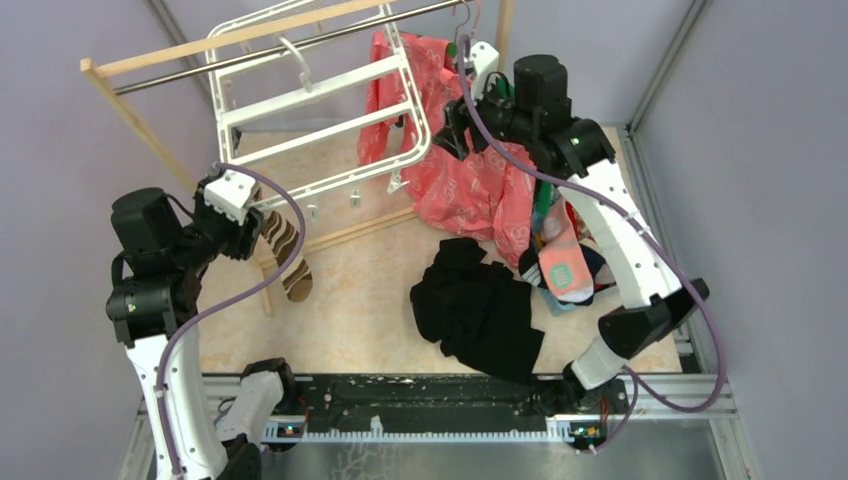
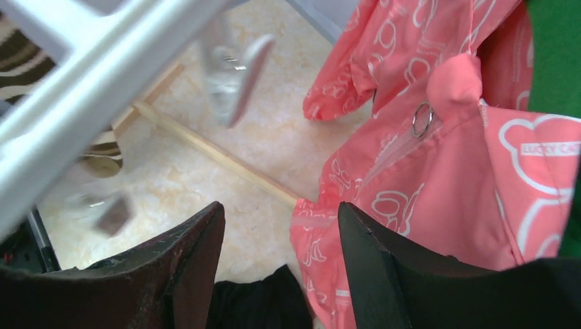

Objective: Remove the socks clipped to the hanger
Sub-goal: Adjust the hanger on the clothesline.

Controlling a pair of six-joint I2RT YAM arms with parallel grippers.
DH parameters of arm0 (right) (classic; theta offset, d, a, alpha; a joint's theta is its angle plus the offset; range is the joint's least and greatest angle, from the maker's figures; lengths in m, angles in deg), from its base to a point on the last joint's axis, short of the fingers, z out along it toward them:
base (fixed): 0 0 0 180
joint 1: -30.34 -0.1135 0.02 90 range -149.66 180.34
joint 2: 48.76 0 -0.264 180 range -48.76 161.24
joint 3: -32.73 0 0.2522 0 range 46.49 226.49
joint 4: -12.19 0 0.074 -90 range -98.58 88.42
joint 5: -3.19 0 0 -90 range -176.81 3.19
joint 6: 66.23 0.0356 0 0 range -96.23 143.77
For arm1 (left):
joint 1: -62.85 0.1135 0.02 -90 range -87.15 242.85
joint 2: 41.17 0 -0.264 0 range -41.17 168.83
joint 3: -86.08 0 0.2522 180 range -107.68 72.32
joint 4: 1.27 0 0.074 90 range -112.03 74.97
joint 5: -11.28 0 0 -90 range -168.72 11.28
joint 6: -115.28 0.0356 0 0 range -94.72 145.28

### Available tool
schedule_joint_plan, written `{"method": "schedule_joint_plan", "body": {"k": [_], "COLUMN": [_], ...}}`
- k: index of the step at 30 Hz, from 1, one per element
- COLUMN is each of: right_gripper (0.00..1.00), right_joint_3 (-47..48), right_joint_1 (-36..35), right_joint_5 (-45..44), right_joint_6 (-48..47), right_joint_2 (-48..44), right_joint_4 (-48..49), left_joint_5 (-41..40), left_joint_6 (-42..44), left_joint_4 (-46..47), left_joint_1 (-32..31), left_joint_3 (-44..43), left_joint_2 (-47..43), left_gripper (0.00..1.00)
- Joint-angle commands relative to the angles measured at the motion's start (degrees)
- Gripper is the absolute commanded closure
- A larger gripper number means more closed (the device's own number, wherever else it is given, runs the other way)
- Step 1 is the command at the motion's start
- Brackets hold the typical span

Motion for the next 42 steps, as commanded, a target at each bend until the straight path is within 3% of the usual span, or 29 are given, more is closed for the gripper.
{"method": "schedule_joint_plan", "body": {"k": [1,6,9,18,26,31,39,42], "right_gripper": [0.37,0.36,0.35,0.35,0.35,0.34,0.33,0.33], "right_joint_3": [-3.2,-11.1,-12.6,-18.0,-19.4,-23.9,-30.6,-33.5], "right_joint_1": [0.4,0.3,0.3,-0.8,-3.9,-7.1,-7.5,-7.5], "right_joint_5": [2.5,5.6,9.1,16.2,15.5,16.9,21.3,23.3], "right_joint_6": [-2.8,-3.8,-4.7,-5.6,-4.0,-3.3,-1.0,0.4], "right_joint_2": [-8.5,-14.1,-14.8,-18.1,-18.1,-18.9,-20.7,-21.5], "right_joint_4": [1.7,4.0,2.7,1.1,2.6,8.4,16.7,19.2], "left_joint_5": [10.3,15.8,18.9,30.2,36.6,40.1,46.0,44.2], "left_joint_6": [-11.1,-17.8,-20.2,-21.0,-18.6,-16.5,-13.8,-10.9], "left_joint_4": [8.1,13.2,14.7,14.5,11.7,9.9,7.5,4.2], "left_joint_1": [-0.3,-0.3,-0.3,-0.3,-0.3,-0.3,-0.1,-0.2], "left_joint_3": [4.1,9.0,10.7,10.7,10.0,10.0,13.4,13.3], "left_joint_2": [-0.4,-2.6,-3.9,-6.6,-8.4,-9.6,-13.6,-14.8], "left_gripper": [0.48,0.63,0.65,0.38,0.29,0.24,0.23,0.22]}}
